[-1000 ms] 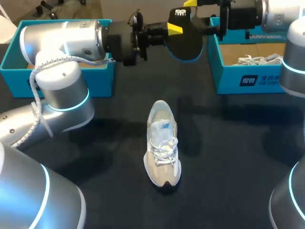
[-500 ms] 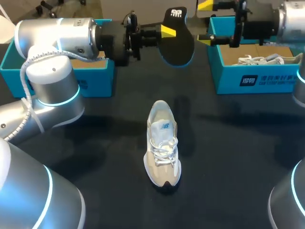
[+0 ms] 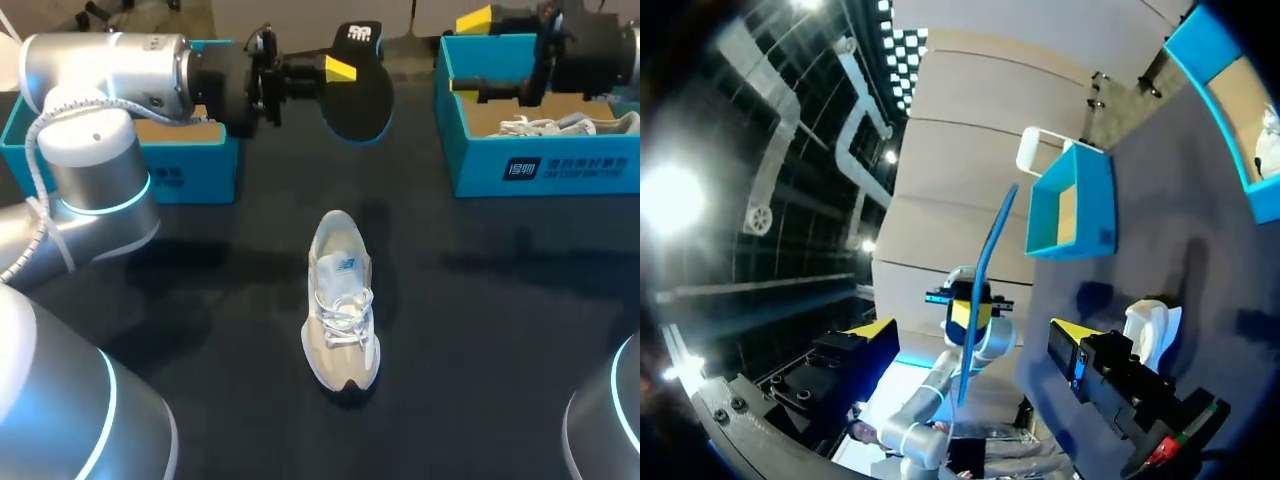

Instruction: Take the shoe out of the shoebox, open the shoe tongue, remove and reinsert the insole, then place the shoe into the shoebox

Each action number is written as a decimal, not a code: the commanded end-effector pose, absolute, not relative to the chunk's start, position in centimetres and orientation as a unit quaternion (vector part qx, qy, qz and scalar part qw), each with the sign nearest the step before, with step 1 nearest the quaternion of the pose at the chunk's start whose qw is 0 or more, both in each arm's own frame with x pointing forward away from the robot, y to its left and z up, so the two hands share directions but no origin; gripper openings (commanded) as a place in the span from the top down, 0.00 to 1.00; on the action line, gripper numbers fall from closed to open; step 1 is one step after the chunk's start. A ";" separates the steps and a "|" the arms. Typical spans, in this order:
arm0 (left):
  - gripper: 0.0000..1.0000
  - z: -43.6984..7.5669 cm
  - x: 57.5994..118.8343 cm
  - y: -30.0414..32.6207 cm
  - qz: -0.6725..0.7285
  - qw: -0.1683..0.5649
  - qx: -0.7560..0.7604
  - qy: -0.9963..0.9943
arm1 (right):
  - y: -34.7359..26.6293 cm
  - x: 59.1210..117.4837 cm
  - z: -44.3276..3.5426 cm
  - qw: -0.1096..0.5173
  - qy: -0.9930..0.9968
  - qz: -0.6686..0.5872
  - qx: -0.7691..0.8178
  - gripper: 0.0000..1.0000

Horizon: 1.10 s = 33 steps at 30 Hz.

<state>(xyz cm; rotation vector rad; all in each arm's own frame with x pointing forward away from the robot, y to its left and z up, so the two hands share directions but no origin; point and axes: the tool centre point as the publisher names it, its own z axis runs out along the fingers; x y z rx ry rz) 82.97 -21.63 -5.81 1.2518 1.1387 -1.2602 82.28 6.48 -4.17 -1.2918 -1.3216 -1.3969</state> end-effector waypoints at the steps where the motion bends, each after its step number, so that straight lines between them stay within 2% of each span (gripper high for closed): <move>1: 1.00 -5.4 83.0 -21.4 -0.518 0.495 0.517 0.468 | 6.2 81.3 -4.4 0.403 -0.518 -0.558 -0.508 0.00; 4: 1.00 -5.2 82.9 -21.4 -0.517 0.497 0.519 0.465 | 6.2 81.0 -4.5 0.418 -0.518 -0.550 -0.506 0.00; 27: 1.00 -4.9 82.7 -21.3 -0.511 0.498 0.520 0.469 | 6.2 80.8 -4.7 0.416 -0.520 -0.545 -0.510 0.00; 33: 1.00 -4.2 82.3 -20.3 -0.575 0.319 0.436 0.614 | 6.2 80.8 -4.7 0.416 -0.520 -0.545 -0.510 0.00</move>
